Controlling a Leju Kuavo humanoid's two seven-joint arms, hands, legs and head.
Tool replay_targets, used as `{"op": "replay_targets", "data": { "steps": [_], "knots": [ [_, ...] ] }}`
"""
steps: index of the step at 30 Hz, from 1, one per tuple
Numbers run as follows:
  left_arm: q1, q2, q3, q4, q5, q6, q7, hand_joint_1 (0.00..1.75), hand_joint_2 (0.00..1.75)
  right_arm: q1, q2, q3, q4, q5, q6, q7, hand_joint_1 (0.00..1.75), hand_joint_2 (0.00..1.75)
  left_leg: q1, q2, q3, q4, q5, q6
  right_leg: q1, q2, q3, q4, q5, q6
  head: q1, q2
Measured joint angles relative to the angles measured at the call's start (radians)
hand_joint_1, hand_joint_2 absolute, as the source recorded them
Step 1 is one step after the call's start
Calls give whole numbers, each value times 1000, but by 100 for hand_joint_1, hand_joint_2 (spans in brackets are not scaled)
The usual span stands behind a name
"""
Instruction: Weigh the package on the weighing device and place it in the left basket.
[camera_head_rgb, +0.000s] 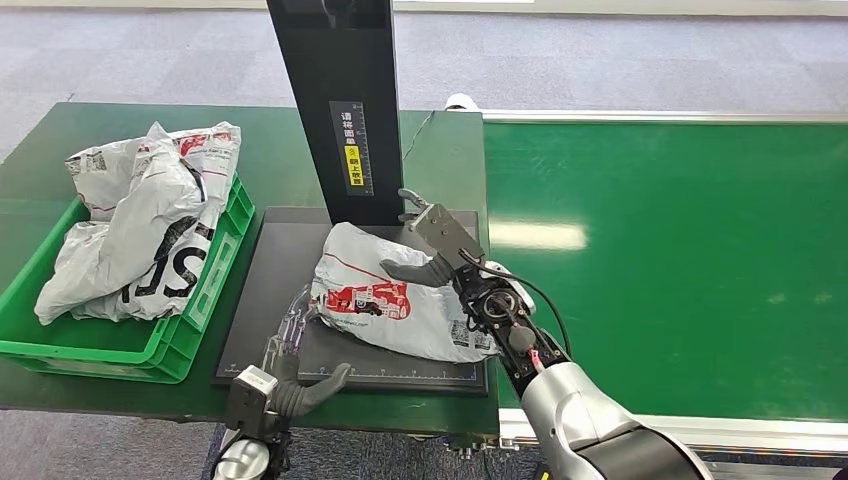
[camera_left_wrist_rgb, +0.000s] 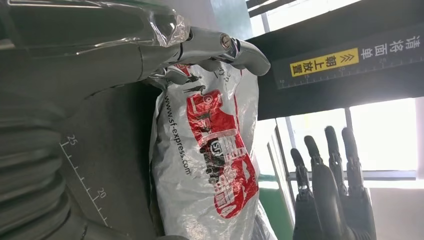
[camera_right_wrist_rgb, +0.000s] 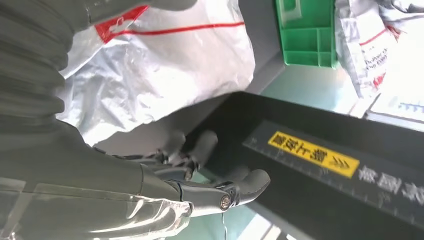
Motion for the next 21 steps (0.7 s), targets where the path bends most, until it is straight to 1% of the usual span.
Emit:
{"op": "replay_targets", "data": {
  "steps": [3, 5, 8, 10, 12, 15, 18, 21],
  "knots": [
    [11, 2, 10, -19, 18, 18, -3, 0, 175, 27, -14, -16, -27, -40, -7, -71, 0, 175, 0, 0, 0, 0, 0, 0, 0, 0, 0, 0, 0, 0, 0, 0],
    [24, 4, 30, -44, 43, 53, -5, 0, 175, 68, -28, -27, -65, -72, -11, -133, 0, 175, 0, 0, 0, 0, 0, 0, 0, 0, 0, 0, 0, 0, 0, 0],
    [41, 7, 72, -96, 72, 134, -6, 0, 175, 182, -46, -35, -185, -127, -1, -205, 0, 175, 0, -1, 0, 0, -1, 0, 0, 0, 0, 0, -1, 0, -1, 0],
    [38, 12, 84, -122, 60, 185, -2, 0, 175, 279, -54, -36, -293, -166, 16, -213, 0, 175, 0, -2, -1, 0, -1, 0, 0, -1, -1, 0, -1, 0, -1, 0],
    [20, 18, 77, -129, 21, 240, 7, 0, 175, 363, -61, -36, -395, -205, 31, -205, 0, 175, 0, -5, -2, 0, -1, 0, 0, -3, -1, 0, -1, 0, -1, 0],
    [-50, 23, 40, -102, -52, 329, 34, 0, 175, 427, -71, -42, -481, -265, 63, -185, 0, 175, 0, -5, -2, 0, 0, 0, 0, -3, -1, -1, -1, 0, -2, 0],
    [-151, 23, -23, -40, -126, 404, 75, 0, 175, 444, -78, -59, -506, -298, 92, -179, 0, 175, -1, -5, -1, 0, 2, 1, -1, -3, 0, -1, 1, 1, -1, 0],
    [-256, 19, -93, 46, -204, 455, 133, 0, 175, 450, -80, -77, -514, -301, 108, -180, 0, 175, -1, -5, -1, 1, 3, 1, -1, -3, 0, -1, 3, 1, -1, 0]
  ]
}}
